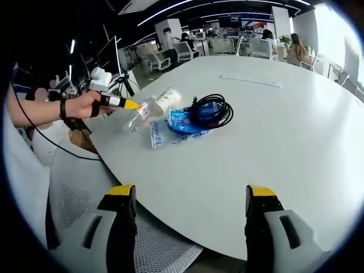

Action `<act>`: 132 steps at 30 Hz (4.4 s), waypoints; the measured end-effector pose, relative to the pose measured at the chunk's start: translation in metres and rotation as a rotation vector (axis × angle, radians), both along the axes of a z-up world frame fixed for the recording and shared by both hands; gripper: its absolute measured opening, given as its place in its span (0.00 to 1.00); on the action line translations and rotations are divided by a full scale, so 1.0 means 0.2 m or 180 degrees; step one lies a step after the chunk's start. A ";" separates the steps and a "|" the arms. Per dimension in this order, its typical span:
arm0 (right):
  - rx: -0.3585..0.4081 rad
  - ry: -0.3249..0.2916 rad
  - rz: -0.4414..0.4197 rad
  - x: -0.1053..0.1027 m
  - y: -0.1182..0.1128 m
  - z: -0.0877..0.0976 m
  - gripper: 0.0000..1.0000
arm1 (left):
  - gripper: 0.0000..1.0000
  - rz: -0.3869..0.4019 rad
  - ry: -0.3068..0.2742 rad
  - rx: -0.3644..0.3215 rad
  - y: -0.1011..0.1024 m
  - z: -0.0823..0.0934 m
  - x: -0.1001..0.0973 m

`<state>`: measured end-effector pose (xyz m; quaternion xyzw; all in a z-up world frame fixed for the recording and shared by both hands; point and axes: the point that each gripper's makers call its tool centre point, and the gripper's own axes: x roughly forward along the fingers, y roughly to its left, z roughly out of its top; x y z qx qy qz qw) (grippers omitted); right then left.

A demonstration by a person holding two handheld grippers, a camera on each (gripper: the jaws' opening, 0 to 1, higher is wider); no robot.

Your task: Arrange the tabletop items into an orderly group along one side of the table until the central work area is clear of visible clutter.

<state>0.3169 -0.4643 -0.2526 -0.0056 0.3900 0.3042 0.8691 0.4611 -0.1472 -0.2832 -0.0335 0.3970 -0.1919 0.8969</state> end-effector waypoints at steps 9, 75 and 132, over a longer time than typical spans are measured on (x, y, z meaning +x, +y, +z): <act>0.0003 0.0021 0.0042 0.03 0.02 -0.01 0.78 | 0.57 0.0027 0.0127 0.0067 -0.02 -0.05 0.05; 0.0077 0.0044 0.0096 0.07 0.10 -0.03 0.80 | 0.38 0.0705 0.0910 0.0028 -0.01 -0.12 0.05; 0.0135 -0.0121 0.0071 0.06 0.18 0.02 0.79 | 0.37 0.0649 0.0248 0.0051 0.12 0.16 0.03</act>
